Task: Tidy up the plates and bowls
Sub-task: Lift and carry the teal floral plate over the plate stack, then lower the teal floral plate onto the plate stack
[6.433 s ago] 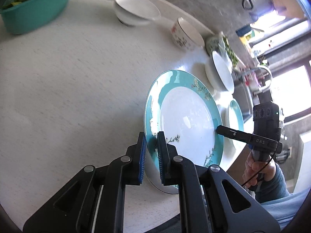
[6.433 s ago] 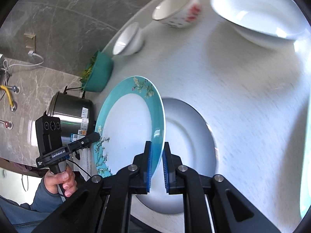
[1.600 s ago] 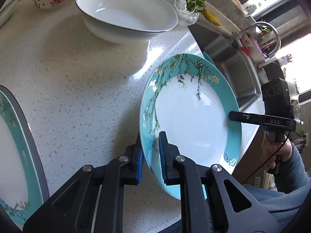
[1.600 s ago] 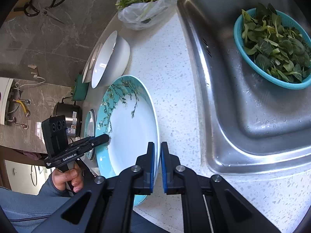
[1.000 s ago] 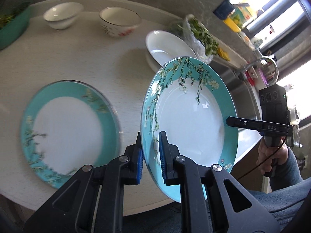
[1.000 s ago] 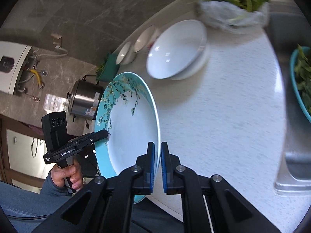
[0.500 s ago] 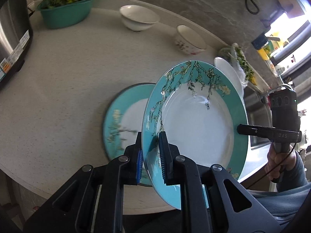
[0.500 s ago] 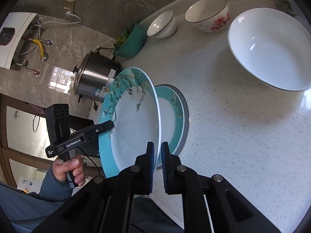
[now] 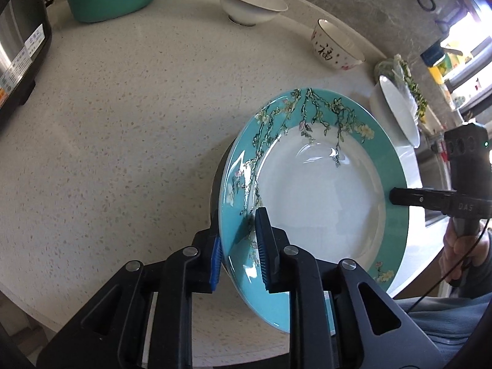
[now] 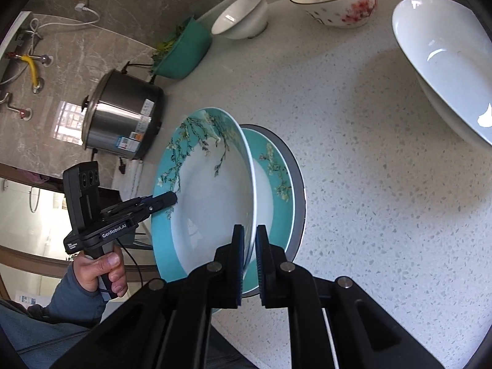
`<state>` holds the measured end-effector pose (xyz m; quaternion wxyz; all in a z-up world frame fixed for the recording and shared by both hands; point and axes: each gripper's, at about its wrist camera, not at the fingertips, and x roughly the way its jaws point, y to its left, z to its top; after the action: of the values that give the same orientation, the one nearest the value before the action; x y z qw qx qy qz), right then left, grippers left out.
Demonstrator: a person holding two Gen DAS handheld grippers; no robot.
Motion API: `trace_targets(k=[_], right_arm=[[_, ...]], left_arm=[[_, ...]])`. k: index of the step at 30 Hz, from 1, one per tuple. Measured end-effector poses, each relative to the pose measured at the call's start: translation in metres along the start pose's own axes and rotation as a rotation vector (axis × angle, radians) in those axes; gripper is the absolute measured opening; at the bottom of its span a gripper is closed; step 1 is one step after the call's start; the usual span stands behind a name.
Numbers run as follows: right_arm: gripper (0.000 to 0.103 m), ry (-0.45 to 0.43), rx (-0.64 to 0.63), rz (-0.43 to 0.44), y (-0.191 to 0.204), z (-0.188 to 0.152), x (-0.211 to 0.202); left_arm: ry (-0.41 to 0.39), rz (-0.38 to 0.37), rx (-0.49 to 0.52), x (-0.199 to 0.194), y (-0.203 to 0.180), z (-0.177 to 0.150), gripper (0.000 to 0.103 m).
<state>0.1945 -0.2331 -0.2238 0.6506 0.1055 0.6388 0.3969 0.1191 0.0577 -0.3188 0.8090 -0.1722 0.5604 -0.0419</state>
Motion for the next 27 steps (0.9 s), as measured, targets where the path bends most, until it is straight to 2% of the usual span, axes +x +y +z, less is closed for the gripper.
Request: trace_targets(k=[5, 13, 18, 27], right_arm=[[0.011, -0.002, 0.017, -0.015, -0.003, -0.001, 0.003], [0.011, -0.005, 0.014, -0.065, 0.001, -0.004, 0.010], [0.011, -0.002, -0.003, -0.143, 0.007, -0.007, 0.015], [0.012, -0.044, -0.009, -0.205, 0.015, -0.010, 0.018]], left_arm=[[0.000, 0.015, 0.028, 0.005, 0.003, -0.001, 0.019], [0.010, 0.042, 0.057, 0.016, -0.013, 0.002, 0.019], [0.005, 0.066, 0.071, 0.020, -0.024, 0.005, 0.019], [-0.010, 0.057, 0.065, 0.017, -0.019, 0.005, 0.020]])
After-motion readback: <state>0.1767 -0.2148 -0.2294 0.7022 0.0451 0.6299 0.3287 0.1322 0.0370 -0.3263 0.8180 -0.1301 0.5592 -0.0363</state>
